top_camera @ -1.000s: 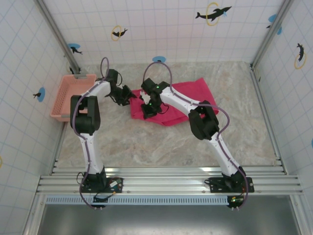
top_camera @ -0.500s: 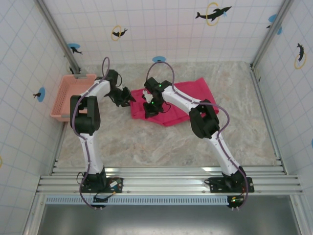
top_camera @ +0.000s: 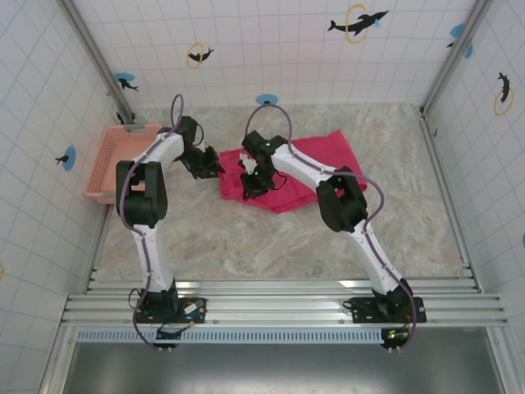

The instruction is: Roll up the long pants

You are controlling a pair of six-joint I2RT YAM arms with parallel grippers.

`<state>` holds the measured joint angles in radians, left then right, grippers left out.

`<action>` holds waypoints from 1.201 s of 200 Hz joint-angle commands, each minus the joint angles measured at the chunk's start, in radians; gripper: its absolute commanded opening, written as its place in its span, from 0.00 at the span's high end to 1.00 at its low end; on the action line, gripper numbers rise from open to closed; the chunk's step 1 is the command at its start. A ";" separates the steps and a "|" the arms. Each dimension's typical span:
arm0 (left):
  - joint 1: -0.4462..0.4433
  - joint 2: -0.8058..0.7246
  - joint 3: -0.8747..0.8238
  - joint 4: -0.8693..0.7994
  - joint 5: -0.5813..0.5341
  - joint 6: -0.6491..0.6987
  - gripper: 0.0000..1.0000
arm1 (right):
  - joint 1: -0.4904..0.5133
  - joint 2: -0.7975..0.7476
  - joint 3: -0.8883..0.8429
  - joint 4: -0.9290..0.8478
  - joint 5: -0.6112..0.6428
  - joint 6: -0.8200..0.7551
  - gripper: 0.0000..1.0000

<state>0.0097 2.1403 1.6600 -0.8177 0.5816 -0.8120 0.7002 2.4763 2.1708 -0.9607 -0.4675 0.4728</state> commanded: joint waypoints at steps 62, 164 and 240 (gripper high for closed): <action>0.012 -0.023 0.066 -0.089 -0.022 0.069 0.91 | -0.035 -0.030 0.006 -0.045 0.046 -0.026 0.69; 0.012 0.031 0.192 -0.099 0.001 0.043 1.00 | -0.075 -0.207 -0.106 -0.083 -0.002 -0.080 0.52; 0.011 0.059 0.297 -0.058 0.081 -0.031 1.00 | -0.392 -0.447 -0.300 -0.109 0.142 -0.141 0.46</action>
<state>0.0132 2.1689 1.9194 -0.8997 0.6216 -0.8112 0.4137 2.0773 1.9259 -1.0313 -0.3992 0.3660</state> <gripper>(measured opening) 0.086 0.534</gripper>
